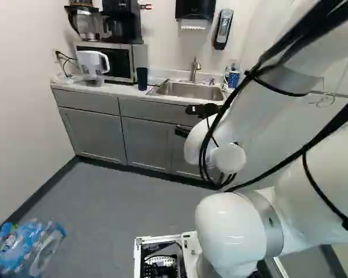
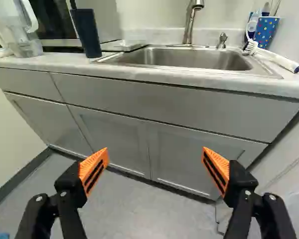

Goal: Rinse the cup and place it in the tray

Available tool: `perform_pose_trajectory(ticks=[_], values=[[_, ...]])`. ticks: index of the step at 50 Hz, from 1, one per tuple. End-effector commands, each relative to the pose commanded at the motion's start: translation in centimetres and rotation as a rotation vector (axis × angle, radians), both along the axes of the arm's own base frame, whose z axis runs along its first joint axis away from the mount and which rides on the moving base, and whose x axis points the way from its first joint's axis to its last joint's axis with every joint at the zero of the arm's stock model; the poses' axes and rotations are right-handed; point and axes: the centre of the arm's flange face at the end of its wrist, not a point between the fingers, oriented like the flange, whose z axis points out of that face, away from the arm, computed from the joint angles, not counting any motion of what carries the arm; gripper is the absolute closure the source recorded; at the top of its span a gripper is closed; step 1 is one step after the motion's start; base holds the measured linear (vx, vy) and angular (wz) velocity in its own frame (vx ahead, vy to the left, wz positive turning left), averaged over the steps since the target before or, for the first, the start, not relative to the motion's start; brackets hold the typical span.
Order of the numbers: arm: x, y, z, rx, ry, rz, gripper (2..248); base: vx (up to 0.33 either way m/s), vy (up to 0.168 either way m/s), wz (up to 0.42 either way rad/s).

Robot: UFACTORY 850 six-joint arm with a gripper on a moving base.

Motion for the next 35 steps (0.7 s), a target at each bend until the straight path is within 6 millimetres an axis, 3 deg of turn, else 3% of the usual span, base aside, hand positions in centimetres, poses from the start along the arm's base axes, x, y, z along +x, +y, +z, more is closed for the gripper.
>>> perform_pose_trajectory(ticks=[35], values=[[0.00,0.00,0.00,0.000,0.000,0.000,3,0.000,0.000,0.000]])
